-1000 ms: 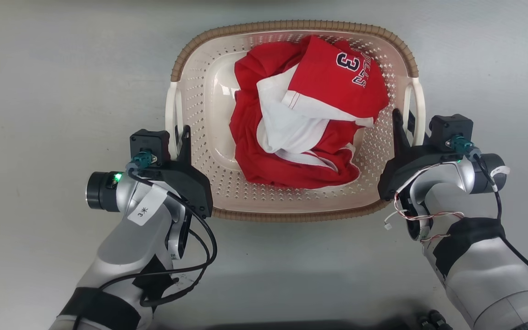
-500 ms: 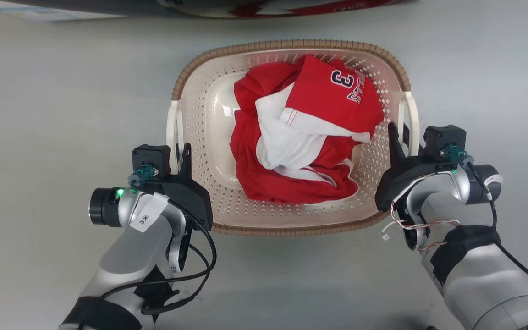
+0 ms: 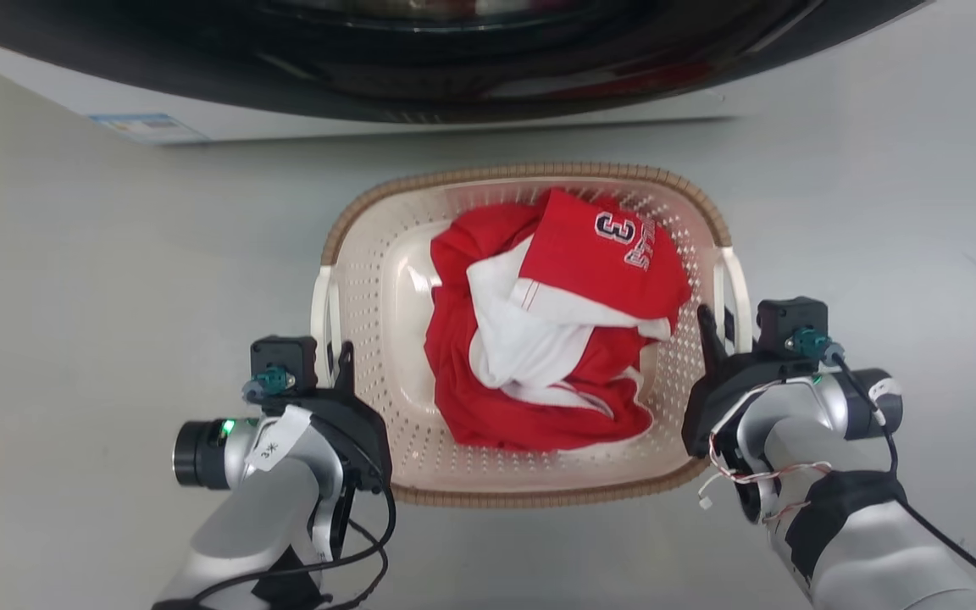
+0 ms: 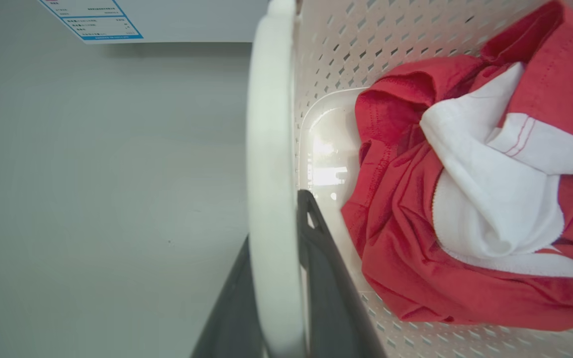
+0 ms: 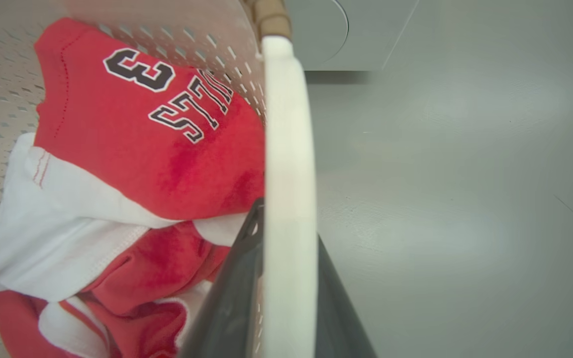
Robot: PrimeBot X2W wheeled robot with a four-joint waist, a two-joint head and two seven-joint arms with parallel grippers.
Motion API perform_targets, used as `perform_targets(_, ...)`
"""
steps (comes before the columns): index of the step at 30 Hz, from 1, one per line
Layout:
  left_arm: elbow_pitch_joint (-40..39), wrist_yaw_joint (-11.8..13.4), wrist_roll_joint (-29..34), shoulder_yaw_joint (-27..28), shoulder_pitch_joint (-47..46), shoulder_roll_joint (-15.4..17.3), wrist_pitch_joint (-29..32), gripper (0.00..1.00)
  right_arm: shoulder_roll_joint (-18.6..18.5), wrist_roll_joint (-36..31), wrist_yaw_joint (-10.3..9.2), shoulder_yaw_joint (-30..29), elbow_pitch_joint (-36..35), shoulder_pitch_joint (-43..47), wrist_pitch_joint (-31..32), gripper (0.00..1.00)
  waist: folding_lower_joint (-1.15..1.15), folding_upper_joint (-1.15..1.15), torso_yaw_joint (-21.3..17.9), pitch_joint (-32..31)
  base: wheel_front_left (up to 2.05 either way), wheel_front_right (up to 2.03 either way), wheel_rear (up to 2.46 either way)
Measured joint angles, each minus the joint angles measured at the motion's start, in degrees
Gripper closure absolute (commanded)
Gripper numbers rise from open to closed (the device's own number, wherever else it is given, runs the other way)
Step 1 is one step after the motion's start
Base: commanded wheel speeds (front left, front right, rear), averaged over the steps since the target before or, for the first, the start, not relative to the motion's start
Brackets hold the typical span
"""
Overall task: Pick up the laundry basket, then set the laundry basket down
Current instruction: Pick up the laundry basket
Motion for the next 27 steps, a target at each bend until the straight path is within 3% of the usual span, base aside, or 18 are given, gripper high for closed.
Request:
perform_targets(18,3.54,-1.83,-3.38,-3.81,9.72,-0.15,6.19,1.00,0.46,7.58,-0.09,6.92,-0.48,12.10,7.01,1.00,0.01,0.00,0.27,-14.25,0.00,0.00,0.00)
perform_targets(27,4.95,-2.61,-4.46,-5.06,14.32,0.07,8.44,1.00,0.32,12.41,-1.03,10.89,-3.25,17.52,10.48,1.00,0.00,0.00,0.03,-21.99,0.00,0.00,0.00)
